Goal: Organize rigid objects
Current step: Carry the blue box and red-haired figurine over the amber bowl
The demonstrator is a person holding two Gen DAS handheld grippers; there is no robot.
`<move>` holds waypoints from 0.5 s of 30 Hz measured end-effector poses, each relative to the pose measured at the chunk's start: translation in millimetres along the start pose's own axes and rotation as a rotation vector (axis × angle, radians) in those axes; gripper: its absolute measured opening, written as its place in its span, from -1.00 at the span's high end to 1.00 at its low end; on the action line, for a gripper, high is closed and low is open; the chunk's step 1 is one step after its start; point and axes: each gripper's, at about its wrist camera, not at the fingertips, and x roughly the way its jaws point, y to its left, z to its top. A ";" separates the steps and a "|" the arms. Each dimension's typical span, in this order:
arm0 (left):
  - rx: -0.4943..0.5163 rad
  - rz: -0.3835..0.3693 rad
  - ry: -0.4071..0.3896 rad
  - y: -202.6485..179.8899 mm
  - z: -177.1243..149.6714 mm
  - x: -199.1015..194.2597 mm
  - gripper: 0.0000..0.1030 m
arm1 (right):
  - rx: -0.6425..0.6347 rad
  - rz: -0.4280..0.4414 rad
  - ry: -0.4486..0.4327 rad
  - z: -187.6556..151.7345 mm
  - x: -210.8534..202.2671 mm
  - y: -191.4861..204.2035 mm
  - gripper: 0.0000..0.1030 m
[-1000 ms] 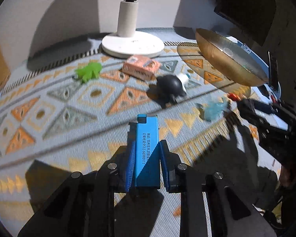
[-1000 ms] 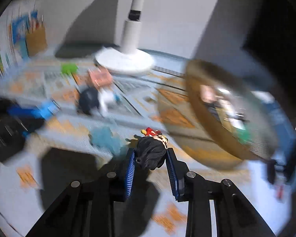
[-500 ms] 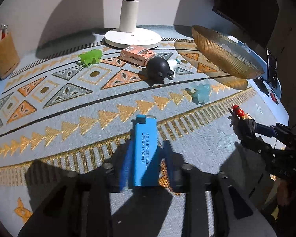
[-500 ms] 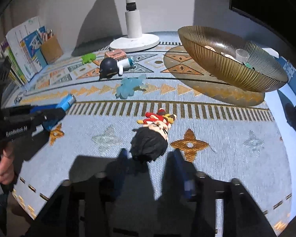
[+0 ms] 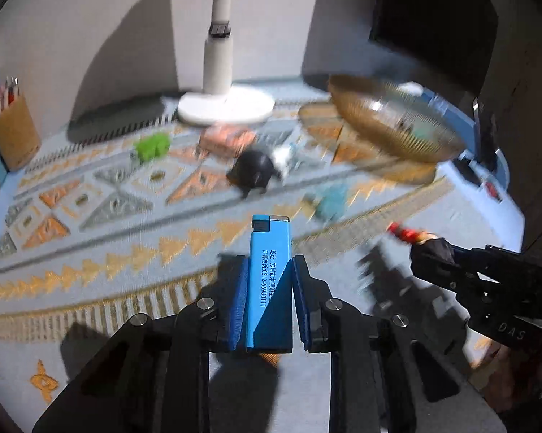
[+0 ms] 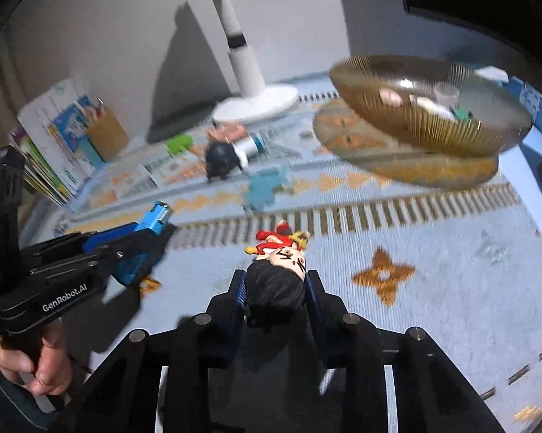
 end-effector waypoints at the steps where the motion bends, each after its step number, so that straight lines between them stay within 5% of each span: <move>1: 0.002 -0.004 -0.016 -2.9 5.0 -4.6 0.59 | -0.003 -0.003 -0.027 6.1 -9.5 -0.7 0.40; 9: 0.059 -0.097 -0.235 -58.8 97.2 -51.7 0.59 | 0.000 -0.189 -0.306 83.1 -102.8 -46.5 0.40; 15: 0.078 -0.152 -0.290 -102.3 169.1 -32.6 0.59 | 0.075 -0.289 -0.420 136.9 -130.3 -103.1 0.40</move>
